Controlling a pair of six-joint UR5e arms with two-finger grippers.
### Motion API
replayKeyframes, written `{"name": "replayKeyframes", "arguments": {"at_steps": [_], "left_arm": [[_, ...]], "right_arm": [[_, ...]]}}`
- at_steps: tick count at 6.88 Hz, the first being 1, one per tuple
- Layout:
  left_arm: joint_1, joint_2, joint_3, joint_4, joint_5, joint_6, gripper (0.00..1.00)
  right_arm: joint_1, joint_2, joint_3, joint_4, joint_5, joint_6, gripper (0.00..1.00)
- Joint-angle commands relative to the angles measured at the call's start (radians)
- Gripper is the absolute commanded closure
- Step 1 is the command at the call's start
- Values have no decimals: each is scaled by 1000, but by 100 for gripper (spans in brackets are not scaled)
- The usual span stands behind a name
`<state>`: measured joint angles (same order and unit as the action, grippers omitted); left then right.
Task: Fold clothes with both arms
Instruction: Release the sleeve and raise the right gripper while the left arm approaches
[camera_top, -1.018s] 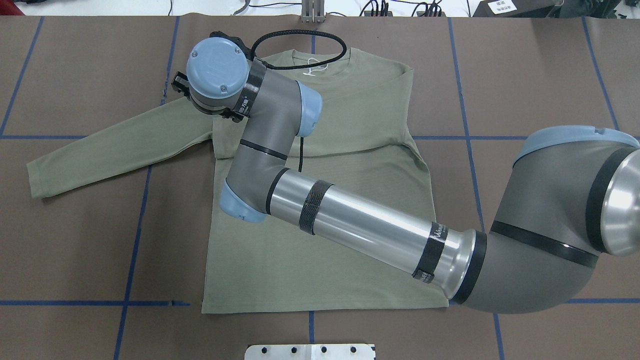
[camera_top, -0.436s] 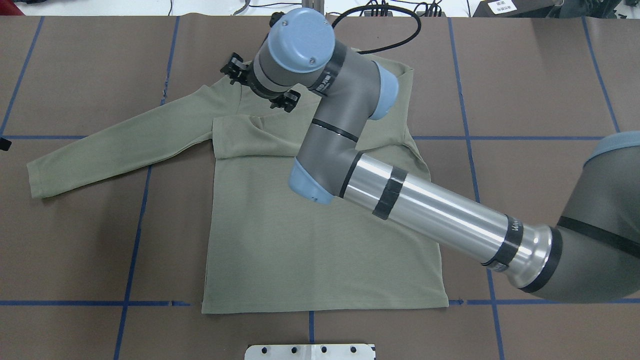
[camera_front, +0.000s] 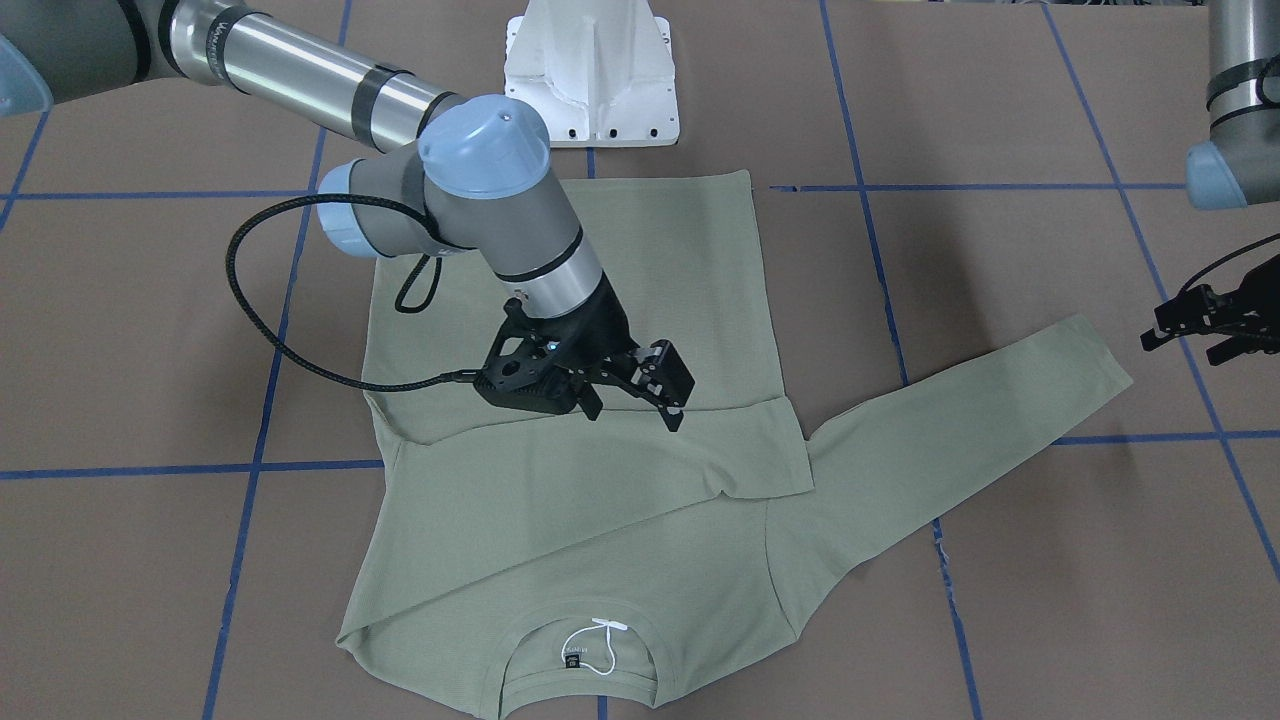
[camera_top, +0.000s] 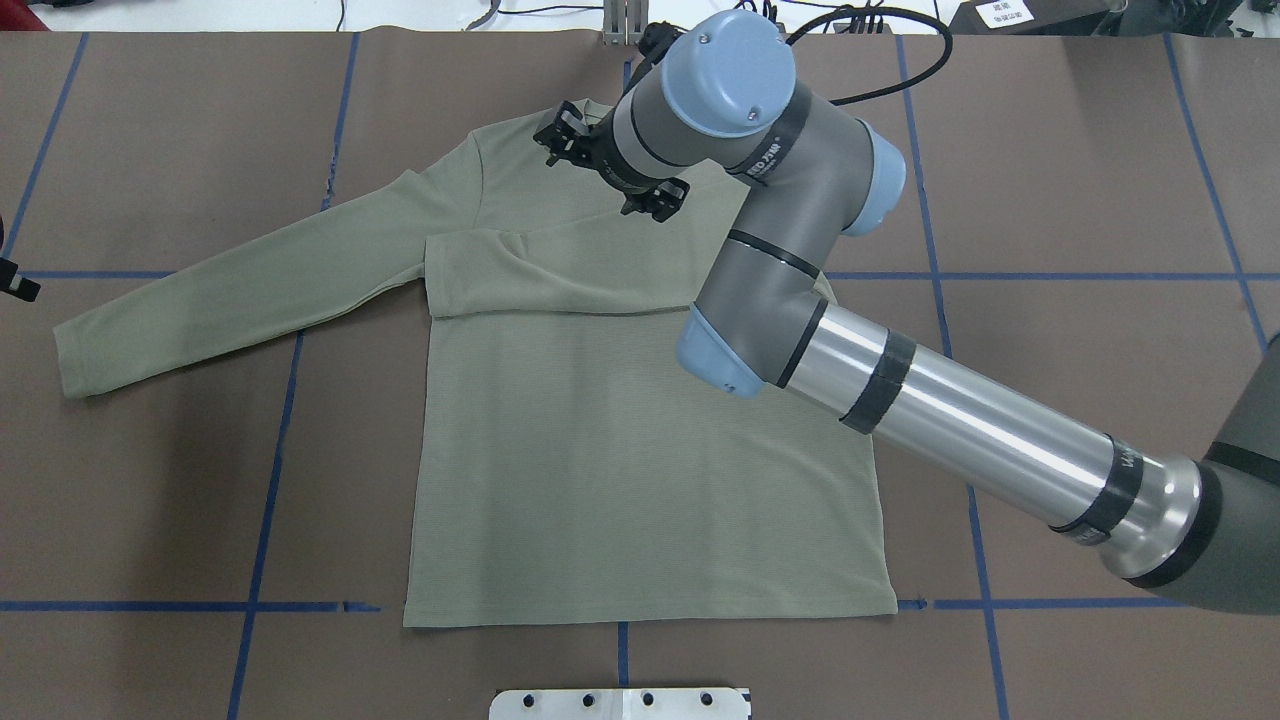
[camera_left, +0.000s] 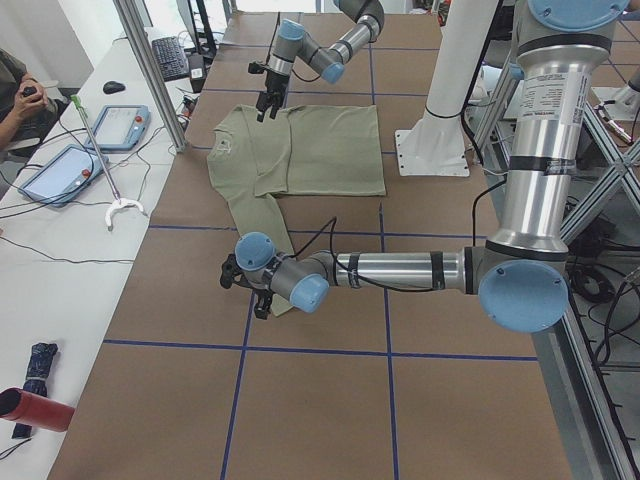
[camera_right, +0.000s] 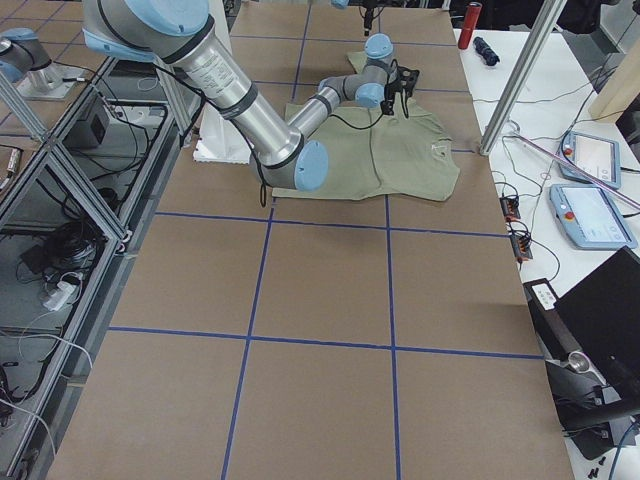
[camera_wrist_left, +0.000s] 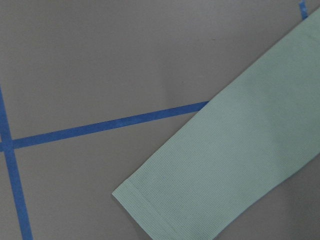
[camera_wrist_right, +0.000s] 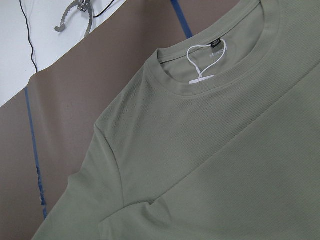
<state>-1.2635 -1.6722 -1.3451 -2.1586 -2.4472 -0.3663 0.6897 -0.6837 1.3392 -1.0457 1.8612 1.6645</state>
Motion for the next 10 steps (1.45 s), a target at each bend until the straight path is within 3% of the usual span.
{"name": "replayKeyframes", "arguments": {"at_steps": [1,3,5,9,10], "left_arm": [[51,-47,83,-32,23,-8,0],[101,-47,77,-36,39,-135,0],[121,-23,87,-102,48,-141,1],[145,-21,113,-107,63,-141,11],[145,-23,113,-109,63,-141,17]], "right_arm": [[10,-69,58,3,9,-19,1],[8,-82,60,4,9,-20,1],[8,-83,60,6,9,-20,1],[7,-91,60,6,7,-20,1],[7,-92,60,6,7,-20,1]]}}
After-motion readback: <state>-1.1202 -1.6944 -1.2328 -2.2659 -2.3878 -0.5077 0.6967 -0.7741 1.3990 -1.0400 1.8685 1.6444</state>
